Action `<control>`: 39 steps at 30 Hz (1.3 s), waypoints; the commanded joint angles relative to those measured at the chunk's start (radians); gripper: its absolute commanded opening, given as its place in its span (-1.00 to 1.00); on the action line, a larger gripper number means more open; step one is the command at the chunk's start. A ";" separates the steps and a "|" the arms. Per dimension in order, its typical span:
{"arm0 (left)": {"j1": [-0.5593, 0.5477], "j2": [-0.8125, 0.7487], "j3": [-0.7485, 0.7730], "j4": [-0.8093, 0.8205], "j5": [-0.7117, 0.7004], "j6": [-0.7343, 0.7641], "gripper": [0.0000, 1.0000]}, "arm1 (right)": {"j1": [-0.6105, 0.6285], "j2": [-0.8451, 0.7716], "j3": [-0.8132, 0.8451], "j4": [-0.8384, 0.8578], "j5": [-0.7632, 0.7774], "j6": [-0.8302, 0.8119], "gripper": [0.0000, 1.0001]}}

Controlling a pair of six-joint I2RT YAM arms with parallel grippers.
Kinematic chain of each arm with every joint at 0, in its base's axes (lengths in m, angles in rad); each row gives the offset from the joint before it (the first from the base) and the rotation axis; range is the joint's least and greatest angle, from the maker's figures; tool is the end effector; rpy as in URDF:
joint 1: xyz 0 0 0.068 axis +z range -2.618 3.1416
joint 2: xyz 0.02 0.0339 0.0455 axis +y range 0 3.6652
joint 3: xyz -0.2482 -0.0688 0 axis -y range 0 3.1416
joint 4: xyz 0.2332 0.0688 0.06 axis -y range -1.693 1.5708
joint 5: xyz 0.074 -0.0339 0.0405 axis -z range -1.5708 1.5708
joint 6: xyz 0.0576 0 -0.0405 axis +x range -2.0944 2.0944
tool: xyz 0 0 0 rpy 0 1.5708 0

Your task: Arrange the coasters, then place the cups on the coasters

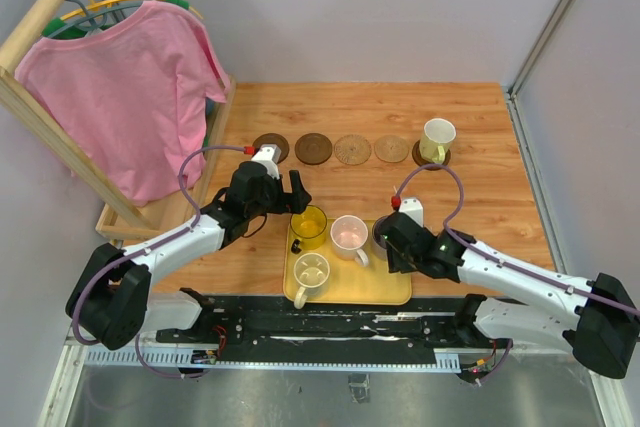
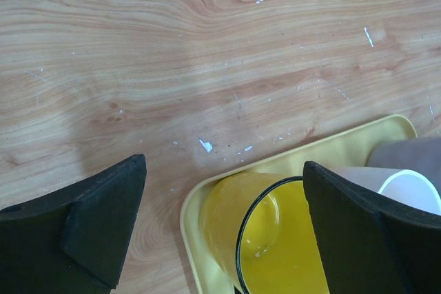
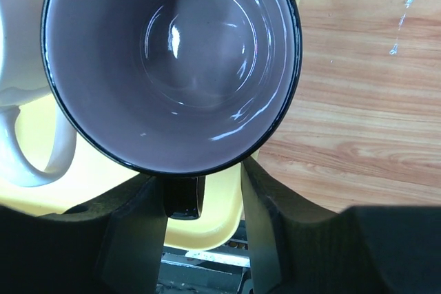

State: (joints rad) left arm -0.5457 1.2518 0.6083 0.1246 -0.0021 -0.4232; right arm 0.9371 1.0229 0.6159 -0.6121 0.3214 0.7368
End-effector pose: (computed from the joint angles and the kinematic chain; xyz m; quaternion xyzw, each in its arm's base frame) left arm 0.2385 -0.1447 0.1920 0.0524 0.8633 -0.2330 0.4447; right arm 0.1307 0.1472 0.1786 -0.0516 0.9494 0.0965 0.2944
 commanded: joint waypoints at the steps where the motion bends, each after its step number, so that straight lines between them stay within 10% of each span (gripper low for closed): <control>1: -0.008 -0.005 -0.002 0.004 0.002 0.017 0.99 | 0.017 0.006 -0.024 0.025 0.032 0.031 -0.13; 16: -0.008 -0.011 -0.006 0.000 0.002 0.019 0.99 | 0.017 0.028 -0.033 0.060 0.046 0.033 -0.32; 21: -0.008 -0.011 -0.011 -0.003 0.001 0.020 0.99 | 0.019 0.030 -0.038 0.058 0.051 0.033 -0.96; 39: -0.008 -0.017 0.006 0.020 -0.009 0.023 0.99 | 0.019 0.026 0.127 0.051 0.178 -0.196 -0.98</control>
State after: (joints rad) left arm -0.5457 1.2518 0.6071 0.1249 -0.0029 -0.4175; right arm 0.9432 1.0454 0.6525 -0.5842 0.3904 0.6384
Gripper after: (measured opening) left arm 0.994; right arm 0.188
